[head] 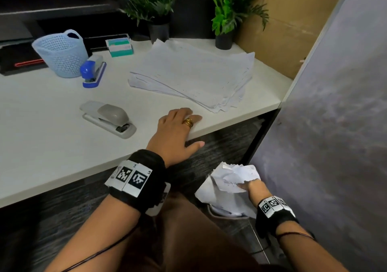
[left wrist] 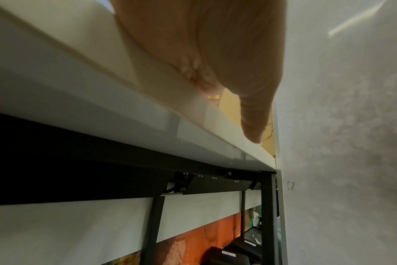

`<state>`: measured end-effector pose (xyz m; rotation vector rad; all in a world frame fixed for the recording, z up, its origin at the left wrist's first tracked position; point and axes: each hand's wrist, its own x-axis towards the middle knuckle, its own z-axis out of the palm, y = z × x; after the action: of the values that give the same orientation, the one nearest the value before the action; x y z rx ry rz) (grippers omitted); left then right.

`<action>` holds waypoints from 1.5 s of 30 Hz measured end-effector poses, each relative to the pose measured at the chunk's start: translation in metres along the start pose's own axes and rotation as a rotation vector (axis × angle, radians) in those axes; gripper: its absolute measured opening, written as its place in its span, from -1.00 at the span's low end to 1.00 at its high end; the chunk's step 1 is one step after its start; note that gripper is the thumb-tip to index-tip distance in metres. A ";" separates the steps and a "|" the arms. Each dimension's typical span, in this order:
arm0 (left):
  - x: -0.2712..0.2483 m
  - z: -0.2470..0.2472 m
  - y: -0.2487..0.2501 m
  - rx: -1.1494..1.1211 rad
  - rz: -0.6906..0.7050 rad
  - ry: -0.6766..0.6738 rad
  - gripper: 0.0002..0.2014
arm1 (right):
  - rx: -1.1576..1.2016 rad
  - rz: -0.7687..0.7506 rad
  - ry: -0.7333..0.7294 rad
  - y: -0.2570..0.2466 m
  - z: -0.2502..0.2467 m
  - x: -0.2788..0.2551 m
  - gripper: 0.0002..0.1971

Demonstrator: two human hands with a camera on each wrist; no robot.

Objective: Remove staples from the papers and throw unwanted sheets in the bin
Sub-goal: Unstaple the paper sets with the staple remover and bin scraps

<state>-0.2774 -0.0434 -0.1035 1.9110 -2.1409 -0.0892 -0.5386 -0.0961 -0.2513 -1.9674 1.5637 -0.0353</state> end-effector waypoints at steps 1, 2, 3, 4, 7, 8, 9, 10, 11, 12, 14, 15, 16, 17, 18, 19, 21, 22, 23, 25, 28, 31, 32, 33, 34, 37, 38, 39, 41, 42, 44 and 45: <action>0.000 0.000 0.000 0.000 -0.002 -0.010 -0.30 | 0.080 0.047 0.002 0.007 0.004 0.002 -0.51; 0.000 0.000 0.001 0.003 -0.002 -0.017 -0.27 | 0.145 0.063 0.006 0.012 0.003 0.001 -0.49; 0.000 0.001 0.001 0.007 -0.003 -0.019 -0.24 | 0.164 0.092 -0.008 0.019 0.001 0.002 -0.50; -0.001 0.000 0.001 0.006 -0.004 -0.017 -0.22 | 0.122 0.118 -0.041 0.021 -0.004 0.004 -0.55; -0.002 -0.001 0.003 0.010 -0.009 -0.016 -0.20 | -0.062 0.164 -0.153 0.023 -0.018 0.007 -0.81; -0.002 -0.002 0.003 0.016 -0.011 -0.024 -0.20 | -0.189 0.150 -0.178 0.023 -0.023 0.009 -0.80; -0.002 -0.003 0.004 0.022 -0.014 -0.031 -0.20 | -0.324 0.159 -0.167 0.023 -0.027 0.011 -0.77; -0.002 -0.003 0.005 0.028 -0.015 -0.039 -0.21 | -0.401 0.169 -0.137 0.017 -0.033 0.008 -0.75; -0.002 -0.003 0.006 0.035 -0.015 -0.043 -0.21 | -0.426 0.188 -0.136 0.011 -0.037 0.007 -0.71; -0.001 -0.003 0.007 0.040 -0.015 -0.044 -0.20 | -0.429 0.148 -0.132 0.007 -0.035 0.007 -0.67; -0.001 -0.003 0.008 0.049 -0.015 -0.041 -0.19 | -0.360 0.109 -0.195 -0.005 -0.030 0.000 -0.62; -0.001 -0.003 0.008 0.055 -0.015 -0.039 -0.18 | -0.319 0.074 -0.191 -0.007 -0.022 -0.003 -0.63; -0.001 -0.003 0.007 0.060 -0.015 -0.040 -0.18 | -0.302 0.009 -0.157 -0.007 -0.013 -0.005 -0.62; -0.002 -0.003 0.007 0.060 -0.016 -0.042 -0.18 | -0.271 -0.056 -0.093 -0.004 -0.005 -0.001 -0.59; -0.002 -0.002 0.006 0.059 -0.018 -0.043 -0.17 | -0.212 -0.079 -0.069 -0.002 0.000 0.000 -0.58; -0.002 -0.002 0.005 0.059 -0.019 -0.043 -0.17 | -0.163 -0.065 -0.103 0.003 0.004 0.004 -0.64; -0.002 -0.002 0.005 0.062 -0.020 -0.050 -0.13 | -0.126 0.029 -0.191 0.004 0.005 0.010 -0.74; -0.002 -0.002 0.006 0.062 -0.021 -0.053 -0.12 | -0.095 0.069 -0.215 0.001 0.003 0.011 -0.76; -0.002 -0.001 0.006 0.062 -0.022 -0.051 -0.12 | -0.058 0.085 -0.216 0.002 0.002 0.017 -0.72; -0.002 0.000 0.005 0.058 -0.022 -0.037 -0.13 | 0.004 0.120 -0.173 0.001 -0.001 0.023 -0.61; -0.001 0.001 0.004 0.060 -0.020 -0.015 -0.15 | 0.105 0.219 -0.046 0.000 -0.012 0.024 -0.58; -0.002 0.002 0.004 0.073 -0.012 -0.008 -0.13 | 0.036 0.289 0.016 0.009 -0.020 0.024 -0.79; -0.001 0.003 0.004 0.076 -0.007 -0.004 -0.13 | 0.030 0.352 0.016 0.015 -0.021 0.024 -0.73; -0.001 0.003 0.004 0.077 -0.004 -0.002 -0.13 | 0.021 0.411 0.014 0.022 -0.019 0.023 -0.61; -0.002 0.004 0.004 0.078 -0.003 0.002 -0.14 | -0.011 0.475 -0.010 0.024 -0.019 0.020 -0.55; -0.002 0.005 0.004 0.082 0.002 0.011 -0.13 | -0.065 0.562 -0.112 0.033 -0.010 0.011 -0.55; -0.002 0.005 0.005 0.083 0.005 0.016 -0.13 | -0.061 0.539 -0.137 0.031 -0.010 0.009 -0.56; -0.002 0.005 0.004 0.082 0.008 0.020 -0.14 | -0.081 0.503 -0.150 0.030 -0.010 0.008 -0.57; -0.002 0.006 0.003 0.081 0.011 0.024 -0.15 | -0.131 0.465 -0.122 0.023 -0.014 0.007 -0.60; -0.003 0.005 0.003 0.082 0.010 0.025 -0.15 | -0.128 0.446 -0.081 0.017 -0.019 0.006 -0.62; -0.003 0.004 0.004 0.088 0.007 0.025 -0.14 | -0.089 0.390 -0.022 0.005 -0.032 0.004 -0.69; -0.003 0.004 0.005 0.094 0.010 0.022 -0.14 | -0.087 0.348 0.008 -0.002 -0.041 0.001 -0.72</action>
<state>-0.2828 -0.0401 -0.1066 1.9428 -2.1766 0.0352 -0.5524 -0.1153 -0.2181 -1.7324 1.9200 0.1694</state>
